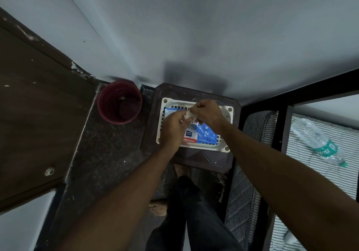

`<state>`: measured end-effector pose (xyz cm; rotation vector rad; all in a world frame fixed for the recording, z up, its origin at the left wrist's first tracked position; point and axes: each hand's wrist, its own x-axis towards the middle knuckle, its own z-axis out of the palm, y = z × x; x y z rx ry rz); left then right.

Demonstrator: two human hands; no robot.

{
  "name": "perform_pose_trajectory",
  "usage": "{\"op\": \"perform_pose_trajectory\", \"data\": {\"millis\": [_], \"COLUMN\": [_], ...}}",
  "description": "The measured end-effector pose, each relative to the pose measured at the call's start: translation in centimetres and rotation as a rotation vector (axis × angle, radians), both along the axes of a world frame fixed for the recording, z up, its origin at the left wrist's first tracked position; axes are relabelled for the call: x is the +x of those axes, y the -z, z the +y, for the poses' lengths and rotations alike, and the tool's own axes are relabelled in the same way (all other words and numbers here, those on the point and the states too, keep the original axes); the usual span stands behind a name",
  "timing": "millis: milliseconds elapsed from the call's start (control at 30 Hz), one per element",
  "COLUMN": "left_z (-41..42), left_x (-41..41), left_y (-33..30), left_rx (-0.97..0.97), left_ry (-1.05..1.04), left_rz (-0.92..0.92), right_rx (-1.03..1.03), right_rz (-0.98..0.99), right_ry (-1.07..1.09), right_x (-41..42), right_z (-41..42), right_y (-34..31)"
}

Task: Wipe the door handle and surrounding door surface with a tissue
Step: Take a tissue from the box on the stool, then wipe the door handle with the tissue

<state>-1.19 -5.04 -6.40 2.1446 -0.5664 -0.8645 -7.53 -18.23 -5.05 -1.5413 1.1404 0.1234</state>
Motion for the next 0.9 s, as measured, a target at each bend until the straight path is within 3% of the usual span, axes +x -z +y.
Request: {"op": "perform_pose_trajectory", "data": {"millis": [367, 567, 700, 800, 900], "left_z": [1.7, 6.2, 10.7, 15.3, 19.7], "left_x": [6.7, 10.6, 12.5, 14.3, 16.6], "left_y": [-7.8, -14.1, -19.4, -23.3, -26.9], "left_rx": [-0.132, -0.256, -0.336, -0.365, -0.335], "left_ry": [-0.235, -0.516, -0.734, -0.914, -1.015], "left_rz": [-0.122, 0.025, -0.009, -0.096, -0.225], "right_rx": [0.079, 0.103, 0.221, 0.305, 0.209], "right_rz": [-0.249, -0.386, -0.516, -0.609, -0.657], "right_ry": [-0.190, -0.194, -0.224, -0.377, -0.588], "right_x": [8.3, 14.6, 17.6, 19.9, 22.6], "right_z": [-0.2, 4.3, 9.1, 13.4, 18.3], "right_y": [-8.4, -15.1, -20.1, -24.3, -27.8]}}
